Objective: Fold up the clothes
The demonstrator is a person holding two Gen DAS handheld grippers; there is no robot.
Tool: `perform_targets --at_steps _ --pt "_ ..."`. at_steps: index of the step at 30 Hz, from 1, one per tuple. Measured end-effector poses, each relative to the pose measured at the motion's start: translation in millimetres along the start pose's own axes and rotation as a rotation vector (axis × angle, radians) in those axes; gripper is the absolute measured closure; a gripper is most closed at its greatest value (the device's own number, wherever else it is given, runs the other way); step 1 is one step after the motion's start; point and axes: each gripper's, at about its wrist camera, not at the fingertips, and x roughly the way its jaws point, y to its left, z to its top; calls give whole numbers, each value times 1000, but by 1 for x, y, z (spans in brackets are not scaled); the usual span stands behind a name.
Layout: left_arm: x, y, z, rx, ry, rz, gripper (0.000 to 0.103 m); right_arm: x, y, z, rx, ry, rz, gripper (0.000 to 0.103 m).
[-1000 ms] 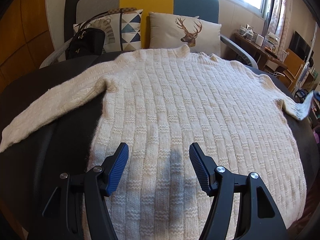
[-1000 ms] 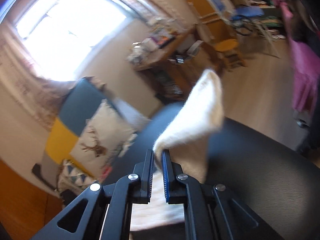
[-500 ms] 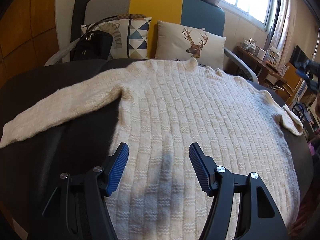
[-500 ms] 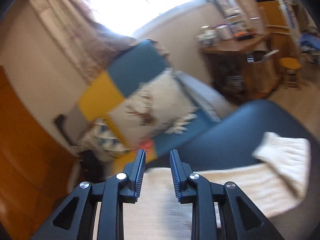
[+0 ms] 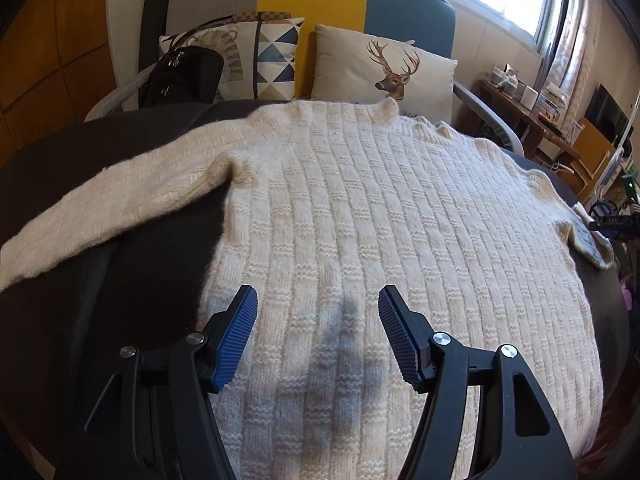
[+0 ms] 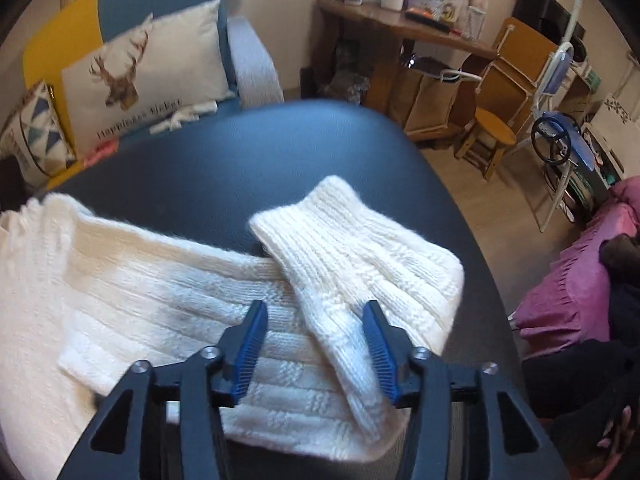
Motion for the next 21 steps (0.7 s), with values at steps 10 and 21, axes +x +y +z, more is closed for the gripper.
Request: perform_targets --at_steps 10,21 --pt "7 -15 6 66 -15 15 37 -4 -24 3 111 -22 48 98" --pt "24 -3 -5 64 -7 85 37 -97 -15 11 270 -293 565 98"
